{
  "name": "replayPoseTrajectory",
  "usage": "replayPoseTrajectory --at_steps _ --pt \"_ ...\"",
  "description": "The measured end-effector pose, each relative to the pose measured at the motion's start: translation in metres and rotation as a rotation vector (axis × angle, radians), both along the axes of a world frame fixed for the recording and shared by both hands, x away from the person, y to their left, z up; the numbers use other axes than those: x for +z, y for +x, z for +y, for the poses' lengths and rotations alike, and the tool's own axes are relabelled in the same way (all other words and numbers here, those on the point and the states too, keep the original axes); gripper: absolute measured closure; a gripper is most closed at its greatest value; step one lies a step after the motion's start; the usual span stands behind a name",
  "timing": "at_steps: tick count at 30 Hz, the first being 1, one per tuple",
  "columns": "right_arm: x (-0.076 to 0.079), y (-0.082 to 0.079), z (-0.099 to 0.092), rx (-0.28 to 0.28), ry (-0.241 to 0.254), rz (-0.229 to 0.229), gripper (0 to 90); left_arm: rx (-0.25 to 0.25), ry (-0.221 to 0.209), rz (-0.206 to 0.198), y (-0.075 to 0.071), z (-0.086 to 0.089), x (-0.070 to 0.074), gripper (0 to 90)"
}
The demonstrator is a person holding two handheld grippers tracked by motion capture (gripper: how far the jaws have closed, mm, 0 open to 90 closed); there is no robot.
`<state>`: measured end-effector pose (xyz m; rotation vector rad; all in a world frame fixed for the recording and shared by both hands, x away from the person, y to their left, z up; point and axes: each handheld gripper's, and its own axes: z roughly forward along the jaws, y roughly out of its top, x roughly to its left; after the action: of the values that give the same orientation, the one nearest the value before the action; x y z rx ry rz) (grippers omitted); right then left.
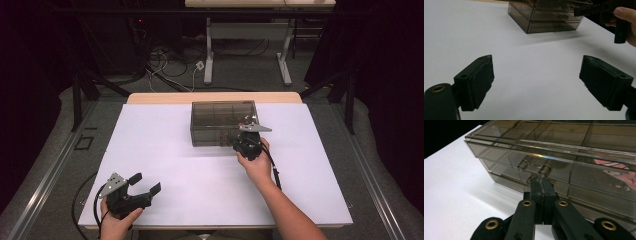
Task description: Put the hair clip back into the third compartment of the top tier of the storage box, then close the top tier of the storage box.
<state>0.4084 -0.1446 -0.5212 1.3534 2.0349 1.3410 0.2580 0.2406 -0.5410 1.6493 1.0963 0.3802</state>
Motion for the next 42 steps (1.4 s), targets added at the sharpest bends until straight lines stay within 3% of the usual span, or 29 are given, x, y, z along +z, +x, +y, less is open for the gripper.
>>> replayPoseTrajectory --at_steps 22,38,42 --pt "-0.005 0.013 -0.012 -0.058 0.036 0.013 90.0 0.006 -0.002 0.002 -0.001 0.001 0.000 12.1" --pt "-0.005 0.014 -0.012 -0.056 0.034 -0.001 90.0 0.008 -0.005 0.002 -0.001 0.001 0.000 12.1" --pt "-0.003 0.012 -0.012 -0.045 0.046 0.013 89.5 0.009 -0.005 0.003 0.000 0.001 0.000 12.2"
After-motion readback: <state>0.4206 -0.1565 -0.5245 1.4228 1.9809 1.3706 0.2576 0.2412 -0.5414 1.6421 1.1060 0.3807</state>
